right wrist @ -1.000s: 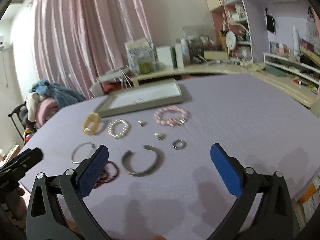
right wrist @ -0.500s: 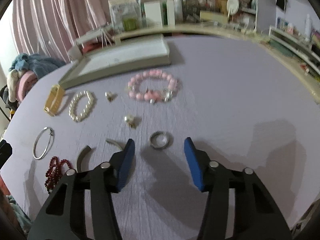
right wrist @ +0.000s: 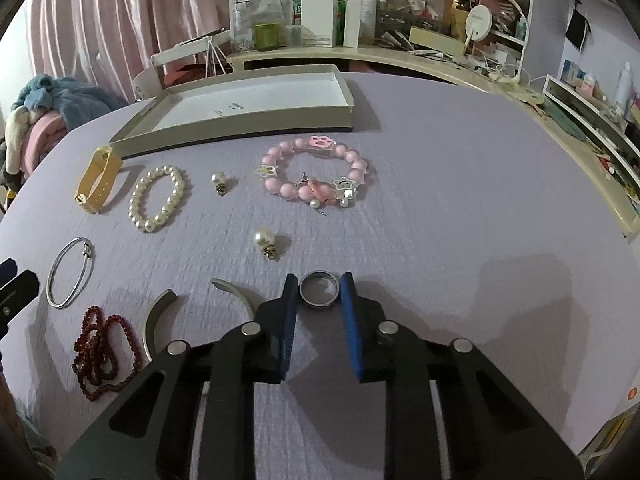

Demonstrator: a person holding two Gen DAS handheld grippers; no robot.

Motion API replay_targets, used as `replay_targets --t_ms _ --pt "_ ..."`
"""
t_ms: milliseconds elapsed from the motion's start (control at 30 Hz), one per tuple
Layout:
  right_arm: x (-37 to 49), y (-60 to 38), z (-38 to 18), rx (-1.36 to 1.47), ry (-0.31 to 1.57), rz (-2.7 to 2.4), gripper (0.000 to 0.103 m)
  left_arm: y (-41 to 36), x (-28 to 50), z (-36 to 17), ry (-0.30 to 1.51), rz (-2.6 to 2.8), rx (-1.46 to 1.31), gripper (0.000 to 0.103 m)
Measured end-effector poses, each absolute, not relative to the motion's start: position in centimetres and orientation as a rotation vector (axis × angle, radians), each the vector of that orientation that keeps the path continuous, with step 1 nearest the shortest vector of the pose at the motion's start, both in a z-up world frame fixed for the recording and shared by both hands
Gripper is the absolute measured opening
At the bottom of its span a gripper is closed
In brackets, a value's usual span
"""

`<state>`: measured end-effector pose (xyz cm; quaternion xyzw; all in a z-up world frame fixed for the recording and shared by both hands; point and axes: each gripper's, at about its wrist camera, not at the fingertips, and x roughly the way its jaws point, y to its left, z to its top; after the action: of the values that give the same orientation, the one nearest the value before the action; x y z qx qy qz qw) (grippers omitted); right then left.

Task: Organize jewelry
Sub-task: 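Grasp the small silver ring with the right gripper while the left grasps the silver hoop bangle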

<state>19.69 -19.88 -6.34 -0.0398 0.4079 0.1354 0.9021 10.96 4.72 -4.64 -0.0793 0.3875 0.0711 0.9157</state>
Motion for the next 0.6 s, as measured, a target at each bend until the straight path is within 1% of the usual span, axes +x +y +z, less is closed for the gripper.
replay_targets --t_ms 367,433,467,600 --pt "19.5 -21.6 -5.1 -0.016 0.804 0.302 0.023 3.8 14.6 -6.3 0.924 0.152 -0.108 0.101" --pt "19.6 -21.5 -4.9 -0.011 0.798 0.312 0.023 3.7 15.2 -6.7 0.943 0.154 -0.099 0.091" --pt "19.5 -21.5 -4.9 -0.01 0.797 0.316 0.023 3.8 15.4 -7.0 0.957 0.156 -0.1 0.089" --pt "19.4 -21.3 -4.8 -0.005 0.793 0.335 0.023 3.7 15.5 -7.2 0.951 0.167 -0.077 0.088"
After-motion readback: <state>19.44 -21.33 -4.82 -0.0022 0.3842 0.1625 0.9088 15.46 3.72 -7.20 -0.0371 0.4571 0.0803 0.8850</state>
